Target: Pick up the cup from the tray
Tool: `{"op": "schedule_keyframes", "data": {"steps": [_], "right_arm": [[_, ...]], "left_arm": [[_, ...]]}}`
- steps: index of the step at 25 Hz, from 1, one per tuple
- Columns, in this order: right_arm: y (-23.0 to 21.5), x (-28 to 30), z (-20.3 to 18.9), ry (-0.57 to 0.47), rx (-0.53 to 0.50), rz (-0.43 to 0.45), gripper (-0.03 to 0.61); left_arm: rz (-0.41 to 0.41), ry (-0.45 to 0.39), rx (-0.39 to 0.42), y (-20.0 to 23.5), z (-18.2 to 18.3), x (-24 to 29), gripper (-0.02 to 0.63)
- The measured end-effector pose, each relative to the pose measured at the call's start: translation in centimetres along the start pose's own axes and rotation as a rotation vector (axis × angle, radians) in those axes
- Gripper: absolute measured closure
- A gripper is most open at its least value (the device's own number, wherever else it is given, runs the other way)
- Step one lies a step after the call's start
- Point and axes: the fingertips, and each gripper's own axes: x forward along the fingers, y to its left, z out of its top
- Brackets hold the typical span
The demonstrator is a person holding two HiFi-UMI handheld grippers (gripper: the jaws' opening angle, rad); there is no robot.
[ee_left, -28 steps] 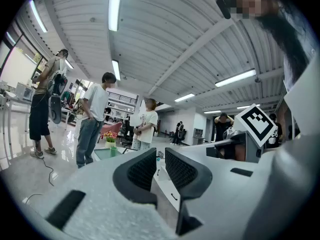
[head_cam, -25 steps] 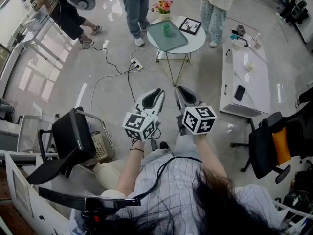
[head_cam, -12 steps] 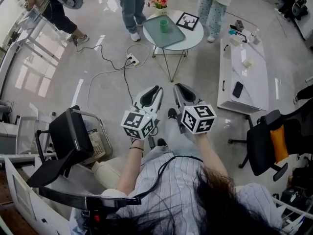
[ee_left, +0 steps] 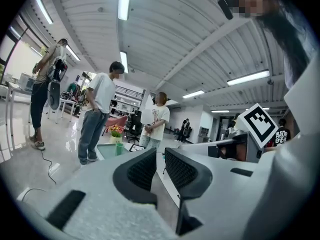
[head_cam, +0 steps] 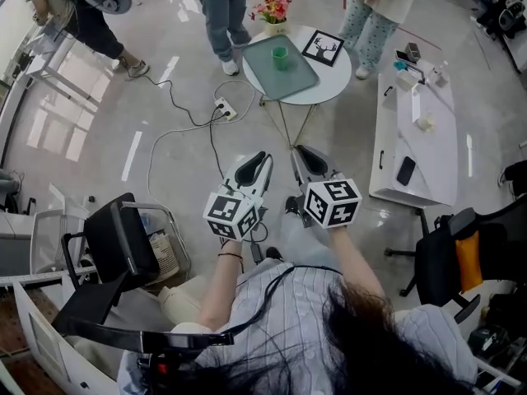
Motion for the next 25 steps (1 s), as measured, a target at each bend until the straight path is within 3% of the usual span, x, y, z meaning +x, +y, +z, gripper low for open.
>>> {"op": "schedule_keyframes", "data": {"steps": [14, 25], "right_arm": [[-7.8, 10.2, 4.3, 0.054, 0.008, 0.041, 0.529], [-10.4, 14.5, 5.7, 0.08, -0.008, 0.086, 0.528]], "left_arm": [[0.024, 0.031, -0.005, 6.5, 2.7, 11.4, 0.549], [0.072, 0.037, 0.0, 9.5, 3.7, 15.4, 0.549]]}}
